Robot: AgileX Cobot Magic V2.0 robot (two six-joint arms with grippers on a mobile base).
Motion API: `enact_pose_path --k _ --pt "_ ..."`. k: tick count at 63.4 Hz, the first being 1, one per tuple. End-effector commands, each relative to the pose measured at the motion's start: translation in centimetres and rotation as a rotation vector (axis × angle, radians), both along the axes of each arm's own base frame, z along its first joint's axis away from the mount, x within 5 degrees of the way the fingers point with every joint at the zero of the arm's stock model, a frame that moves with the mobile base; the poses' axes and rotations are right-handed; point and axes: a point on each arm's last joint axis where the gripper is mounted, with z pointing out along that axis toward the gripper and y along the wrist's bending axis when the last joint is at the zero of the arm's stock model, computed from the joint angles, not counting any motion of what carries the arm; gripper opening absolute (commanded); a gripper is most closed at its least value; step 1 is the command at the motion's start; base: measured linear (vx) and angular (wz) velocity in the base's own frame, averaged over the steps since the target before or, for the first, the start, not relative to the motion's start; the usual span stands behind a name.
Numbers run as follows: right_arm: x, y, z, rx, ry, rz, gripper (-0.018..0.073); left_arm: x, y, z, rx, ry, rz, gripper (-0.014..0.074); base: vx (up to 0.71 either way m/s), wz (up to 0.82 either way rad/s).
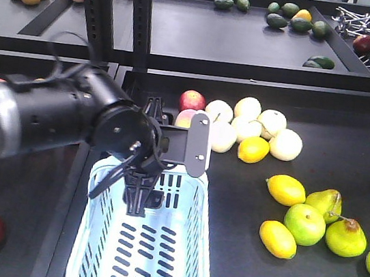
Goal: Pick three apples into basket with both arms
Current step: 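Reach the left gripper to the basket handle and grasp it, then lift the light-blue basket by its handle with the left gripper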
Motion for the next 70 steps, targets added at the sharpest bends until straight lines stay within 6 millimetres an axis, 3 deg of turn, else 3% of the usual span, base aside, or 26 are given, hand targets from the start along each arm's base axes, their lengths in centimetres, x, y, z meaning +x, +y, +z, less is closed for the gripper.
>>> enact_pose_path --k 1,7,16,33,42,50,70 --pt "-0.1 0.1 0.2 -0.015 -0.071 0.009 -0.0009 0.4 -0.4 2.1 -0.054 -0.078 0.016 0.0612 0.0 0.0" --pt "-0.1 0.1 0.2 -0.015 -0.071 0.009 -0.0009 0.7 -0.4 1.7 -0.032 -0.075 0.017 0.0567 0.0 0.0" --pt "-0.1 0.1 0.2 -0.015 -0.071 0.009 -0.0009 0.8 -0.4 1.3 -0.012 -0.075 0.027 0.043 0.0 0.0" --pt "-0.1 0.1 0.2 -0.015 -0.071 0.009 -0.0009 0.9 -0.3 1.4 0.002 -0.086 0.022 -0.001 0.0 0.0" --pt "-0.1 0.1 0.2 -0.015 -0.071 0.009 -0.0009 0.8 -0.1 1.6 0.011 -0.083 0.023 -0.0008 0.0 0.0" --pt "-0.1 0.1 0.2 -0.015 -0.071 0.009 -0.0009 0.4 0.5 3.2 0.015 -0.128 0.02 -0.0008 0.0 0.0" --pt "-0.1 0.1 0.2 -0.015 -0.071 0.009 -0.0009 -3.4 4.7 12.5 -0.101 -0.362 0.079 -0.0008 0.0 0.0"
